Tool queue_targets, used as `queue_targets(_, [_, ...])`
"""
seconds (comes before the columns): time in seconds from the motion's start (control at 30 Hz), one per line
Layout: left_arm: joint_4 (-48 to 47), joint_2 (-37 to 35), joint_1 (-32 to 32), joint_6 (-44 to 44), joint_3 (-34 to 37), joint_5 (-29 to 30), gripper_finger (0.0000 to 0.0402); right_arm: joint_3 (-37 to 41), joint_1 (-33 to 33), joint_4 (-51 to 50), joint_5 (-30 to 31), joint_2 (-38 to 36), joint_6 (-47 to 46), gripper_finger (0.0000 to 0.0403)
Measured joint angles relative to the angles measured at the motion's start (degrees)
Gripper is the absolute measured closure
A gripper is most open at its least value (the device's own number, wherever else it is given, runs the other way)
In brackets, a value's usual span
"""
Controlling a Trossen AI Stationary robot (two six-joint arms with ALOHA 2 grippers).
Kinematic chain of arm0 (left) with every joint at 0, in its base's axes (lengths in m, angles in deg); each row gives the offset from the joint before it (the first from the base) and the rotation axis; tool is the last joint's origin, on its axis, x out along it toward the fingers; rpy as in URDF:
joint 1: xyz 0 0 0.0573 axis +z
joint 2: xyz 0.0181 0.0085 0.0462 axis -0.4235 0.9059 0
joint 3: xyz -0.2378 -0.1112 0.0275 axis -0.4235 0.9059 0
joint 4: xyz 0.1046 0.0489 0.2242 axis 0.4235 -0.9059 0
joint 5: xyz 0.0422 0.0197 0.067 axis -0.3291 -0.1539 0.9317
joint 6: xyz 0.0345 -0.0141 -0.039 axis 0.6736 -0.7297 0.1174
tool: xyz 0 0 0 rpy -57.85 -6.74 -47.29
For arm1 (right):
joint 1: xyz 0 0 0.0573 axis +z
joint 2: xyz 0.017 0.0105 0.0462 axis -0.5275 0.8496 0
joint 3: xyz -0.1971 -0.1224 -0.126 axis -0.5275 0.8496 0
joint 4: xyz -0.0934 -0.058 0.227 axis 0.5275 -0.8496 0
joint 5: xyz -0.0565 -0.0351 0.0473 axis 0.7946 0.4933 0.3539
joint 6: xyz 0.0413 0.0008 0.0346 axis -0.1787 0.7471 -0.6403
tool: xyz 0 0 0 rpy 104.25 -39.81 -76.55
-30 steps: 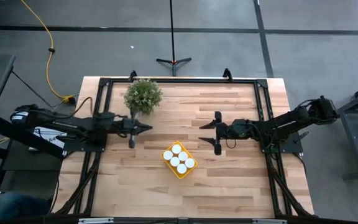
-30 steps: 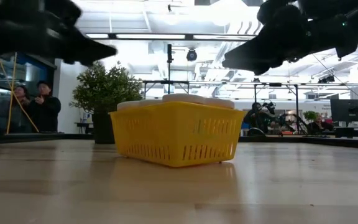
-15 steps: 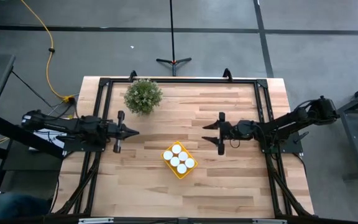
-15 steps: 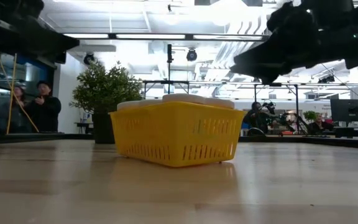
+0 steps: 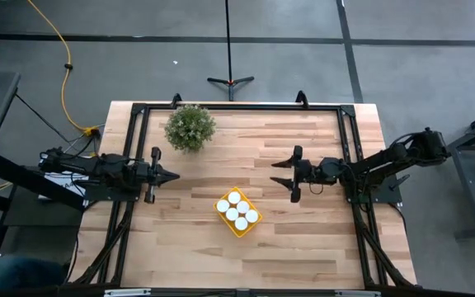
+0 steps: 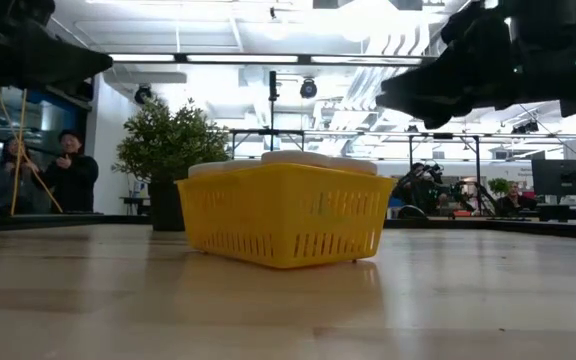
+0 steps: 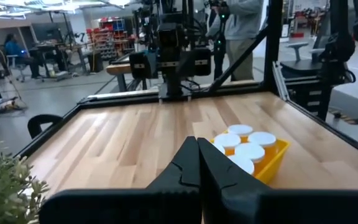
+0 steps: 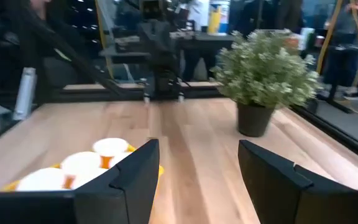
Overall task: Pick and place pill bottles into a basket
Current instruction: Return to Home Position
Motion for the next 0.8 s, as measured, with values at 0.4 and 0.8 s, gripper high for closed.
queue_targets(0.4, [-3.99, 0.02, 0.02, -1.96, 0.00, 2.36, 0.0379, -0.07, -6.87, -5.84, -0.82, -6.13, 3.26, 0.0389])
queue_targets(0.8, [-5.64, 0.04, 0.02, -3.46, 0.00, 3.46, 0.0379, 0.51, 0.74, -35.71, 6.93, -35.48, 7.11, 0.0401])
